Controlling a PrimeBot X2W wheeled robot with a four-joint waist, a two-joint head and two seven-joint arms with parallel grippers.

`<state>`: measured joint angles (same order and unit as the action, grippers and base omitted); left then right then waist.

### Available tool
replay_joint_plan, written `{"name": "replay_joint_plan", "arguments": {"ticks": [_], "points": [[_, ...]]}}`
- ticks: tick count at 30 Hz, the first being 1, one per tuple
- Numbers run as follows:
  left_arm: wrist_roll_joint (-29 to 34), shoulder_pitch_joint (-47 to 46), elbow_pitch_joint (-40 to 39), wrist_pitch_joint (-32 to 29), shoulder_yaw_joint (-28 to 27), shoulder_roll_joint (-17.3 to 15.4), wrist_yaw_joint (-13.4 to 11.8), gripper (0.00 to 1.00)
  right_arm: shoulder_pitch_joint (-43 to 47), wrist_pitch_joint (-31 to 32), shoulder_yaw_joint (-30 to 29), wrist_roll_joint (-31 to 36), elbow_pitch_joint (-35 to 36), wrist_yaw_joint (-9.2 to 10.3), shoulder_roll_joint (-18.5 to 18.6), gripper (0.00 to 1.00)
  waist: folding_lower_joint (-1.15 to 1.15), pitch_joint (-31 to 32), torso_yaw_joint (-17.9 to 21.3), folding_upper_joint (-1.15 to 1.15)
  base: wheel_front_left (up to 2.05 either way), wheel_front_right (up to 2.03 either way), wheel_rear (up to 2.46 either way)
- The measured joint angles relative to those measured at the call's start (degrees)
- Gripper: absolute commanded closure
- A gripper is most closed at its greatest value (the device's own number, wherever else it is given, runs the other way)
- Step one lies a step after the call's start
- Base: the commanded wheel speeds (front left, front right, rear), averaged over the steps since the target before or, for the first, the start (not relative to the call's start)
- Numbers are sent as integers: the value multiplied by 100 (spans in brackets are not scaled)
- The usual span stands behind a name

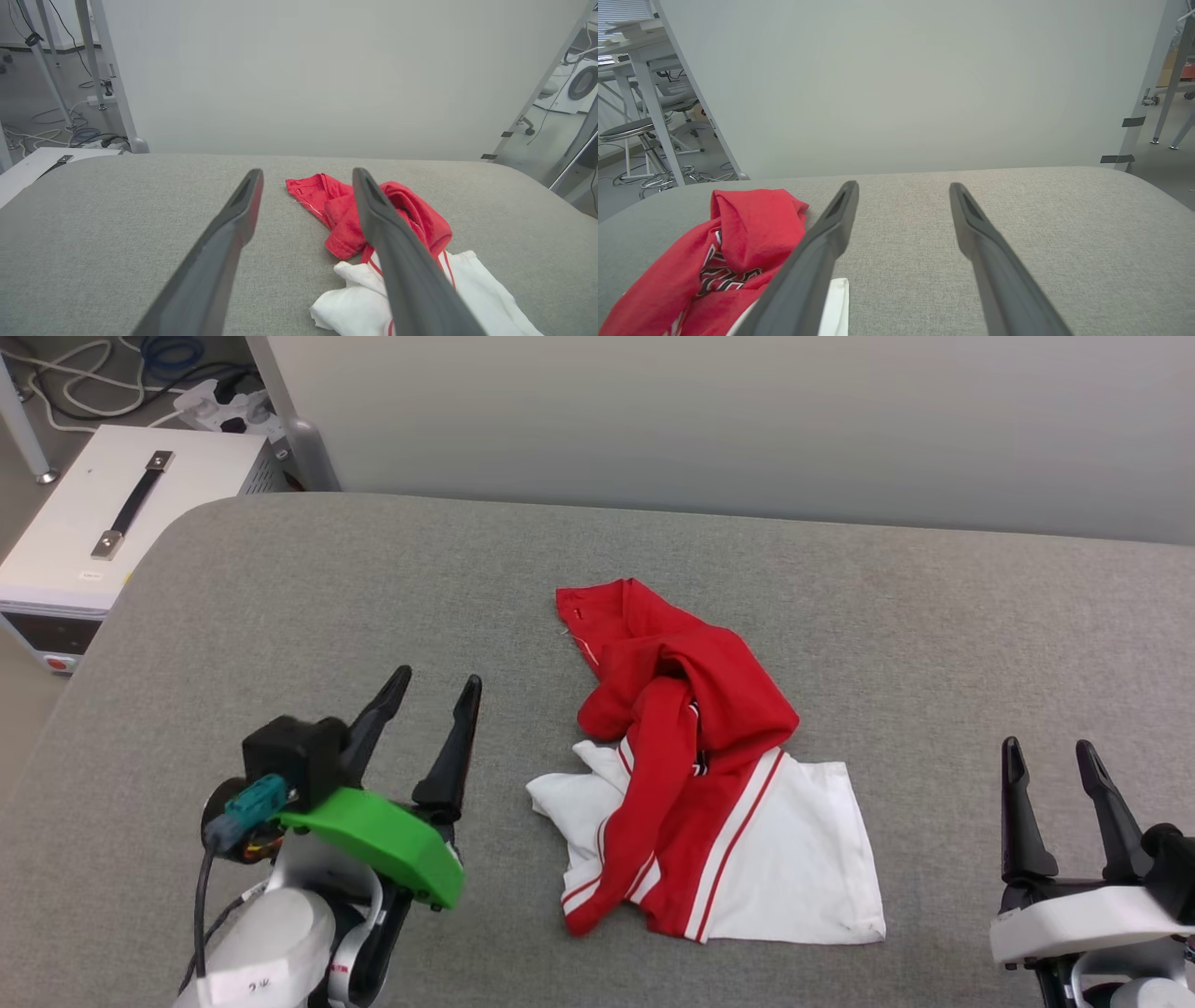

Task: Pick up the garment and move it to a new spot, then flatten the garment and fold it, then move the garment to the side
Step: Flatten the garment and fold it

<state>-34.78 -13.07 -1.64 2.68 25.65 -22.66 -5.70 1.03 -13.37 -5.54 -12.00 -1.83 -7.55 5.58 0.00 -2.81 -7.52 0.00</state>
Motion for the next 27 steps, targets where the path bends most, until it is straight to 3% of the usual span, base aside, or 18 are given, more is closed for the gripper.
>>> {"name": "replay_joint_plan", "arguments": {"ticks": [4, 6, 10, 14, 20, 24, 27], "points": [[15, 244, 276, 884, -107, 86, 237, 0, 13, -1, -7, -37, 47, 0, 5, 0, 0, -6, 56, 0, 0, 0, 0], [219, 341, 407, 1100, -180, 86, 240, 0, 16, -2, 1, -40, 49, 0, 7, 0, 0, -3, 94, 0, 0, 0, 0], [494, 606, 464, 1199, -478, 308, 246, 0, 33, -10, -9, -42, 63, 0, 3, 0, 0, -7, 173, 0, 0, 0, 0], [775, 816, 513, 1200, -717, 521, 488, 0, 34, -26, 14, -47, 80, 0, 2, 0, 0, -47, 233, 0, 0, 0, 0], [1000, 801, 778, 1199, -880, 555, 809, 0, 26, -25, 59, -47, 148, 0, 1, 0, 0, -181, 343, 0, 0, 0, 0], [864, 330, 845, 564, -666, 447, 1077, 0, 10, 4, 26, -36, 242, 0, 7, 0, 0, -341, 415, 0, 0, 0, 0], [524, -243, 808, -511, -530, 272, 1160, 0, -21, 9, 31, -36, 289, 0, 9, 0, 0, -475, 477, 0, 0, 0, 0]]}}
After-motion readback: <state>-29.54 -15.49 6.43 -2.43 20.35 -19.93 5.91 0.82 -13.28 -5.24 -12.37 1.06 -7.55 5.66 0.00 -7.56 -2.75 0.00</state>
